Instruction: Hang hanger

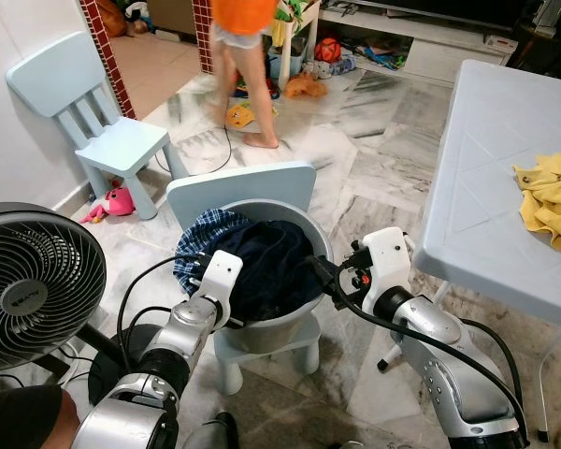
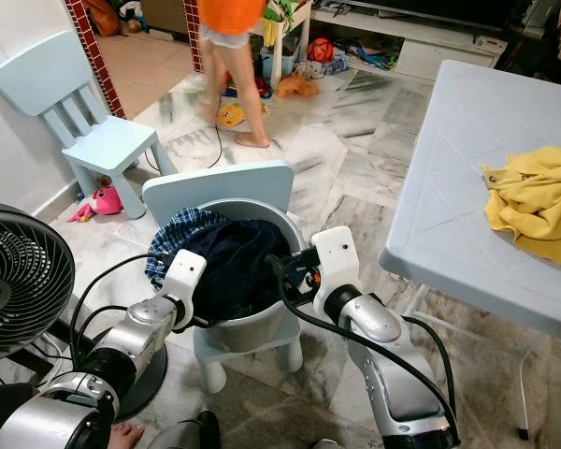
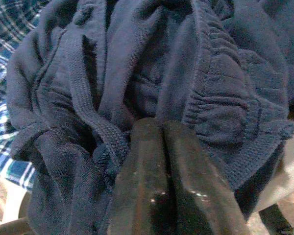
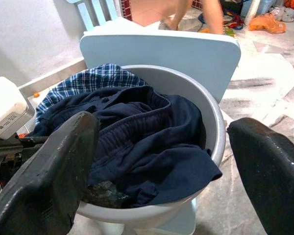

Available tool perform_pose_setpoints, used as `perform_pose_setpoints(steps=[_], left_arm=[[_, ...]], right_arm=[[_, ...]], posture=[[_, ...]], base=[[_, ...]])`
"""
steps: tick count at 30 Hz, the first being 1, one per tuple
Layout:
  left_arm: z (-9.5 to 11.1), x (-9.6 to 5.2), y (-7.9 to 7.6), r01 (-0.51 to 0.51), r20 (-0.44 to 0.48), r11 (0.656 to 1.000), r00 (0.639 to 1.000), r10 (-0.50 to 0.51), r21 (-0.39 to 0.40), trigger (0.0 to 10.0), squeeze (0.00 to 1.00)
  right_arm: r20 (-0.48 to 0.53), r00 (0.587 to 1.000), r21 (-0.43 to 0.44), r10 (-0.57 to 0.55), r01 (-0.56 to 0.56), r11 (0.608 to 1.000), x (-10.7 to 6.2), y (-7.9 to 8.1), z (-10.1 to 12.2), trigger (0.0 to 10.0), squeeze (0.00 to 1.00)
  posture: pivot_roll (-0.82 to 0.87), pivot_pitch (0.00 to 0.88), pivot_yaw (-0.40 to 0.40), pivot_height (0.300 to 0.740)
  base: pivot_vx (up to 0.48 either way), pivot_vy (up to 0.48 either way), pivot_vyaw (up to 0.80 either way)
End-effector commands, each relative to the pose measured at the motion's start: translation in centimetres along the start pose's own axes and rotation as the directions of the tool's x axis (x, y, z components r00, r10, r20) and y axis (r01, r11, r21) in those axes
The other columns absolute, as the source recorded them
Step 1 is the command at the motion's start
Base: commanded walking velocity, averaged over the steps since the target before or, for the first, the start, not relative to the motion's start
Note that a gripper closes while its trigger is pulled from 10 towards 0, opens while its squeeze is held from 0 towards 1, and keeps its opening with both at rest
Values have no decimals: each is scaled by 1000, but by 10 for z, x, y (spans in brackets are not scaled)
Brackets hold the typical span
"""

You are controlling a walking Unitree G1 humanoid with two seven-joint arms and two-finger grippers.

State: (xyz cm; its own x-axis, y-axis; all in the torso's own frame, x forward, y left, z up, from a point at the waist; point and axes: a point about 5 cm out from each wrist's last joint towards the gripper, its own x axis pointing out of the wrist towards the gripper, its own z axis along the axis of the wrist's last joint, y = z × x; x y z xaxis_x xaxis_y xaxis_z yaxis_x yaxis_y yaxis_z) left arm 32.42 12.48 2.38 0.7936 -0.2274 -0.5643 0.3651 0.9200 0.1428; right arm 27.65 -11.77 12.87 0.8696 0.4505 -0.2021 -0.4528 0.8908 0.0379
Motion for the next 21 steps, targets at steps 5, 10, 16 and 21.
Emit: perform_pose_setpoints(steps=[5, 10, 16, 21], left_arm=[[9, 0, 8, -103, 67, 992, 993, 98, 74, 10000, 1000], [17, -2, 8, -186, 162, 978, 972, 169, 99, 10000, 1000], [13, -1, -1, -157, 152, 983, 978, 142, 94, 10000, 1000], [10, 1, -11, -71, 127, 993, 990, 59, 99, 10000, 1000]], right_arm=[[7, 1000, -1, -13, 13, 1000, -1, -1, 0, 10000, 0], [7, 1000, 0, -11, 11, 1000, 0, -1, 0, 10000, 0], [5, 1000, -1, -10, 10, 1000, 0, 0, -1, 10000, 0], [5, 1000, -3, -10, 10, 1000, 0, -1, -1, 10000, 0]], posture=[[-148, 95, 14, 740], [-141, 95, 11, 740], [-142, 96, 10, 740], [-143, 96, 9, 740]], base=[[0, 0, 0], [0, 0, 0], [0, 0, 0], [0, 0, 0]])
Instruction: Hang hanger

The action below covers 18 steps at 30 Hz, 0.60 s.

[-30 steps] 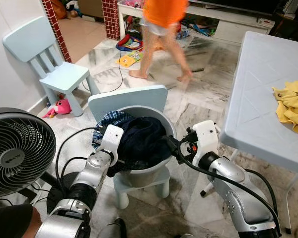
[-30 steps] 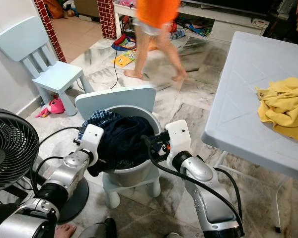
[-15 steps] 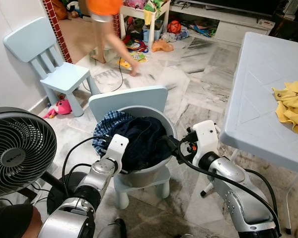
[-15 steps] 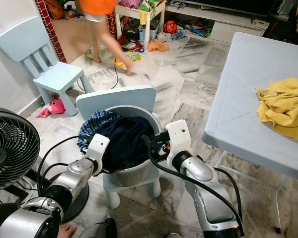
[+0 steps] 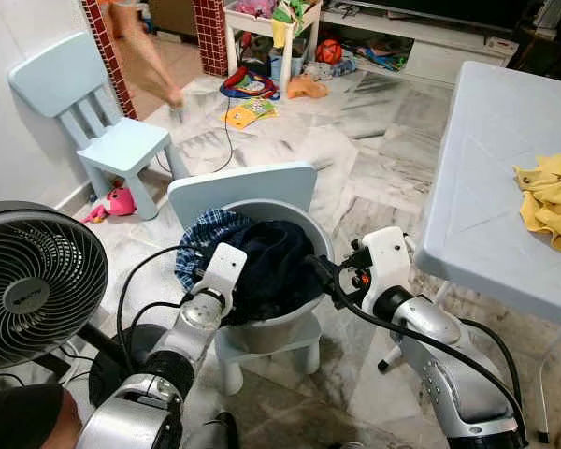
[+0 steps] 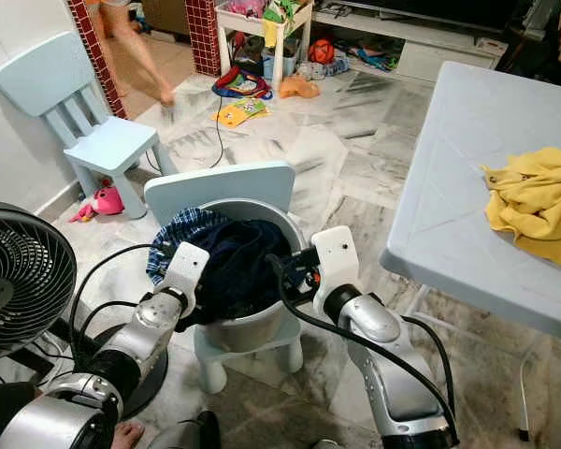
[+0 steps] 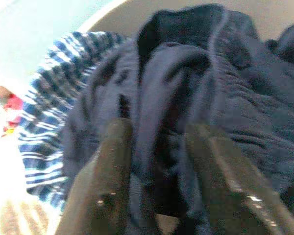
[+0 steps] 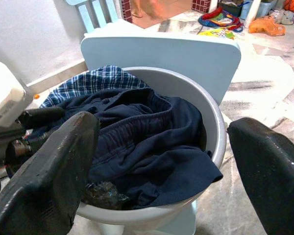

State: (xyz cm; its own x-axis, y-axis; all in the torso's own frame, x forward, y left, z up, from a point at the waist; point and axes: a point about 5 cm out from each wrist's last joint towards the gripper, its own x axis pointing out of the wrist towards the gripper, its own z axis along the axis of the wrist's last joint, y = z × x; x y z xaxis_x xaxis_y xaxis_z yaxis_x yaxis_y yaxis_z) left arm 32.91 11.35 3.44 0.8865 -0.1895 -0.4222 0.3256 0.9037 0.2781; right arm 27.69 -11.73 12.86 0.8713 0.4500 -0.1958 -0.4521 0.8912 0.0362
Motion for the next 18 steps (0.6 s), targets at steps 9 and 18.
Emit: perform_pose_setpoints(steps=[9, 18], left_arm=[[-17, -2, -14, 144, -115, 990, 983, -144, -8, 10000, 1000], [-29, -5, -3, 145, -190, 989, 970, -148, -32, 0, 0]], right_arm=[[-8, 1000, -4, -6, 6, 1000, -2, -2, -1, 10000, 0], [-30, 1000, -8, -4, 4, 1000, -5, -3, -5, 10000, 0]], posture=[[-153, 96, 12, 740], [-161, 99, 16, 740]], base=[[0, 0, 0], [0, 0, 0]])
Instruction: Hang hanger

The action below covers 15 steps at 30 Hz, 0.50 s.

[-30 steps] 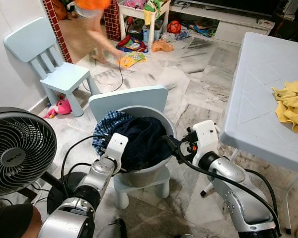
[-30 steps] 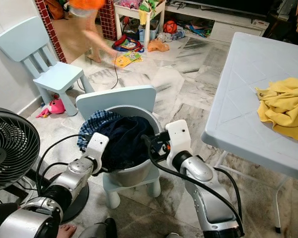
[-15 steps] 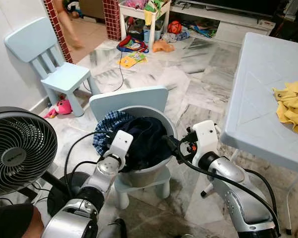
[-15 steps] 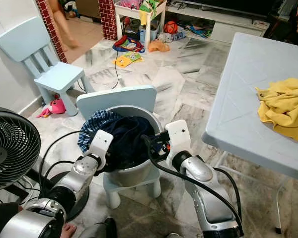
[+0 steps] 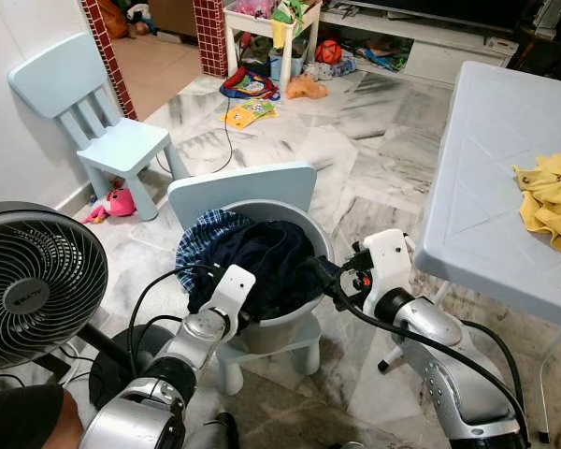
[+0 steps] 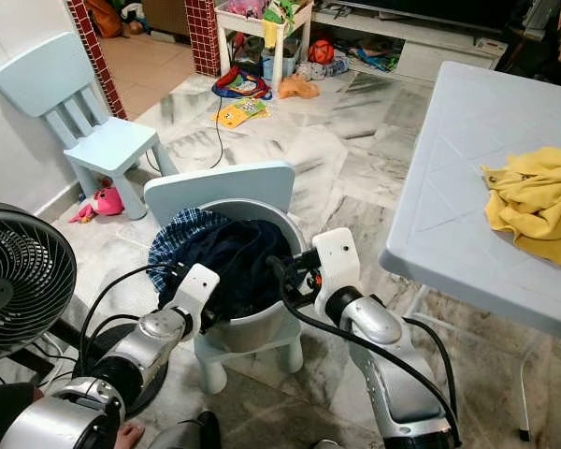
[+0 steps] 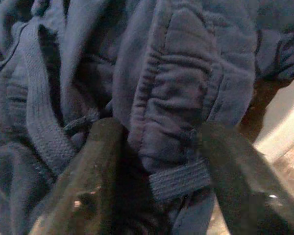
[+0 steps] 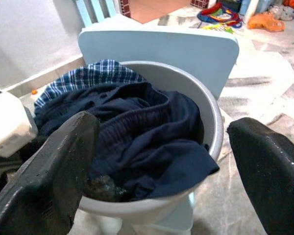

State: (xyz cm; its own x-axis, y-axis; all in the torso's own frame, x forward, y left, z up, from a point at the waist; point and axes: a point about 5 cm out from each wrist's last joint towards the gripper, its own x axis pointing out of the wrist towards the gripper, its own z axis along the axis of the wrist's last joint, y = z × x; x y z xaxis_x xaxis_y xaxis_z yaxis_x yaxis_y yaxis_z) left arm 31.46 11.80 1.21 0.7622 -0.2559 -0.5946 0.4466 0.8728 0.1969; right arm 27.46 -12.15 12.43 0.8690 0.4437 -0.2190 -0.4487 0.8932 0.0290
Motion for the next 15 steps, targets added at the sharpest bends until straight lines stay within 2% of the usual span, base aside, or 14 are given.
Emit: perform_pose_setpoints(steps=[1, 15], left_arm=[[-3, 0, 4, 0, -27, 1000, 1000, 0, -14, 0, 0], [-2, -1, 5, -20, 2, 1000, 1000, 20, -11, 0, 0]], right_arm=[[-7, 1000, -2, 2, -2, 1000, -2, 0, 0, 10000, 0], [-3, 1000, -2, -2, 2, 1000, 0, 0, 0, 10000, 0]], posture=[[-161, 99, 16, 740], [-158, 95, 19, 740]], base=[[0, 0, 0], [0, 0, 0]])
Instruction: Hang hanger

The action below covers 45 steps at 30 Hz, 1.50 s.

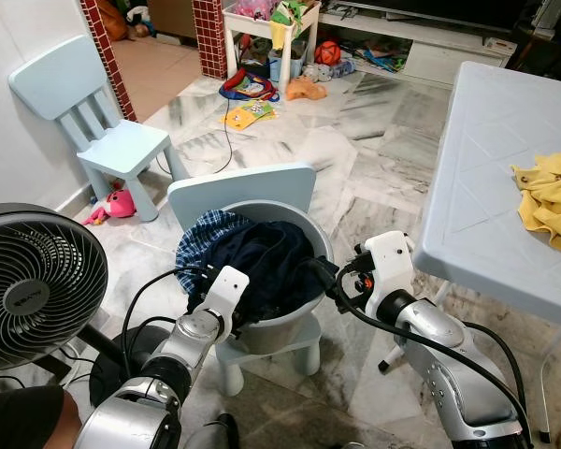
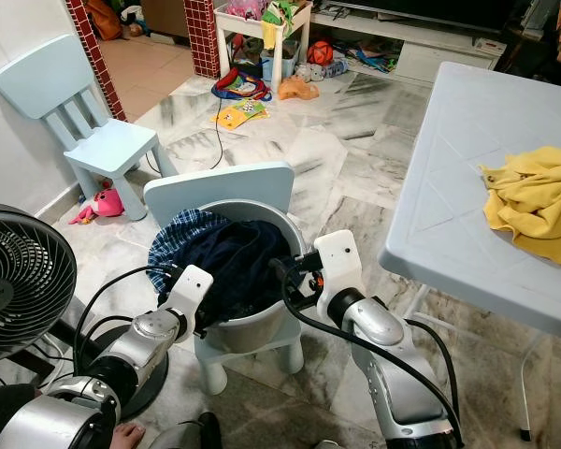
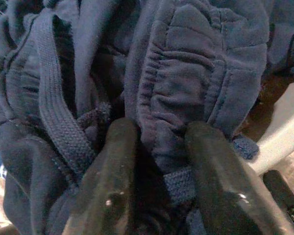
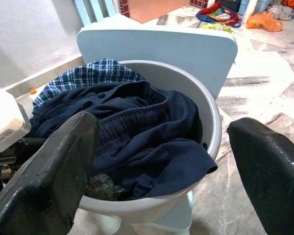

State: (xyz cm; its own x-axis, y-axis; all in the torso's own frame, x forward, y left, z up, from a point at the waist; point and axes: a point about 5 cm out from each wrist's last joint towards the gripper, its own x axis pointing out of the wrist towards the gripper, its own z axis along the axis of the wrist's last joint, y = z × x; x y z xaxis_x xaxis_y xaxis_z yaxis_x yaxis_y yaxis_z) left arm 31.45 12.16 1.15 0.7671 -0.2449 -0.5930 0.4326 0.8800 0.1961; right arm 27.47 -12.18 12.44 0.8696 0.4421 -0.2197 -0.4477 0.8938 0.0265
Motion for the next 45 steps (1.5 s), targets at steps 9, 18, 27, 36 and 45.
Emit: perform_pose_setpoints(steps=[9, 18, 27, 36, 45], left_arm=[[6, -2, 10, -81, 71, 997, 994, 81, -2, 0, 0], [21, -7, 12, -118, 203, 924, 978, 45, 363, 0, 0], [2, -20, 0, -3, 168, 870, 982, -91, 493, 0, 0], [-15, -28, -7, 37, 90, 884, 992, -89, 465, 10000, 0], [-7, -33, -4, 13, 100, 915, 993, -58, 404, 10000, 1000]], right_arm=[[1, 1000, 0, 1, -1, 1000, 1, 0, 1, 10000, 0], [7, 1000, -5, 6, -6, 1000, 3, 0, 3, 10000, 0], [9, 1000, -3, 10, -10, 1000, 5, 1, 3, 10000, 0], [7, 1000, 1, 21, -21, 1000, 7, 3, 1, 10000, 0], [7, 1000, 1, 19, -19, 1000, 7, 1, 1, 10000, 0]], posture=[[-154, 89, 16, 740], [-147, 81, 12, 740], [-141, 75, 14, 740], [-120, 72, 7, 740], [-126, 72, 11, 740]], base=[[0, 0, 0], [0, 0, 0], [0, 0, 0], [0, 0, 0], [0, 0, 0]])
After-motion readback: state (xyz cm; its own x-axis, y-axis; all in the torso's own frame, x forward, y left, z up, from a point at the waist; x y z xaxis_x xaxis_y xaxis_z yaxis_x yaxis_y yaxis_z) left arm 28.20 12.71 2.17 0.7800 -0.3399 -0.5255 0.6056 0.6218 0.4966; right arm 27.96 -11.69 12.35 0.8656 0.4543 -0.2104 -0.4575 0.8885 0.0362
